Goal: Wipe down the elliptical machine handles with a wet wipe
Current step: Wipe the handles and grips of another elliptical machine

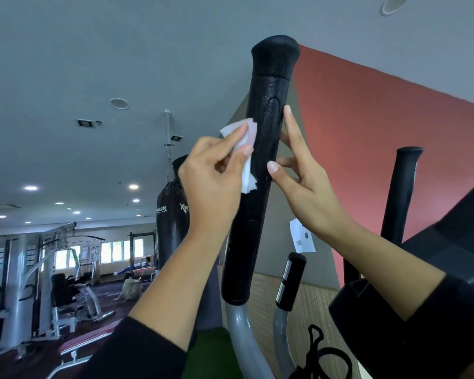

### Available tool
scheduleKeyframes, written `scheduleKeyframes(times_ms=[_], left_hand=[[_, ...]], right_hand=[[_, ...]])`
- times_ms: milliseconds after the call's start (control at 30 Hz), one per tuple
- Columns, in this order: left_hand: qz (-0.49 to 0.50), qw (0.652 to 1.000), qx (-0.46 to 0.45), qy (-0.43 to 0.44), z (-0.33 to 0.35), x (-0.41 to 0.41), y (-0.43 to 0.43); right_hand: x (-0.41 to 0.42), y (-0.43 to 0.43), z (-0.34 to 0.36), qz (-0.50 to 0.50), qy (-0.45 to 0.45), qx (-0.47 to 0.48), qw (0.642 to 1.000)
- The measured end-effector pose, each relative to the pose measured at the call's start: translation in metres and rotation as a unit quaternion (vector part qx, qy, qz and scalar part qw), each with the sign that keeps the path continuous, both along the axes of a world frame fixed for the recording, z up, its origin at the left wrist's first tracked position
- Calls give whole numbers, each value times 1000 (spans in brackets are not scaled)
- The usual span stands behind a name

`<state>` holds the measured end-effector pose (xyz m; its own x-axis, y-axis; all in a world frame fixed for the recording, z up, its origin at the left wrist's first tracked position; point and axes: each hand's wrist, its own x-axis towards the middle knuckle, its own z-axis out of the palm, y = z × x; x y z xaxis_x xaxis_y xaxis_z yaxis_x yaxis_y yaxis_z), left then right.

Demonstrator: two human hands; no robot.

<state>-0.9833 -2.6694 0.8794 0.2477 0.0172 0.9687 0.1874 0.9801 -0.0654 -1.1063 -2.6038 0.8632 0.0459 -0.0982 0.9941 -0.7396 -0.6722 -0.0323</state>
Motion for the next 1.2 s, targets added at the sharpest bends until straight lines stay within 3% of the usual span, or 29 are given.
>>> scheduleKeyframes(times_ms=[300, 467, 600, 833, 1000, 1200], left_hand=[[37, 999, -7, -6, -53, -4, -18], [54, 996, -53, 57, -10, -2, 3], [98, 989, -104, 46, 19, -7, 14], [164, 978, -128, 31, -2, -5, 6], [176, 971, -149, 64, 22, -3, 21], [239, 954, -177, 33, 21, -5, 17]], right_hand=[[1, -2, -14, -11, -14, 23, 1000], [1, -5, -9, -4, -21, 2, 1000], [1, -7, -3, -7, -33, -15, 999], [-1, -6, -2, 16, -27, -19, 999], [-1, -11, 0, 53, -48, -7, 997], [0, -14, 1, 81, -50, -15, 995]])
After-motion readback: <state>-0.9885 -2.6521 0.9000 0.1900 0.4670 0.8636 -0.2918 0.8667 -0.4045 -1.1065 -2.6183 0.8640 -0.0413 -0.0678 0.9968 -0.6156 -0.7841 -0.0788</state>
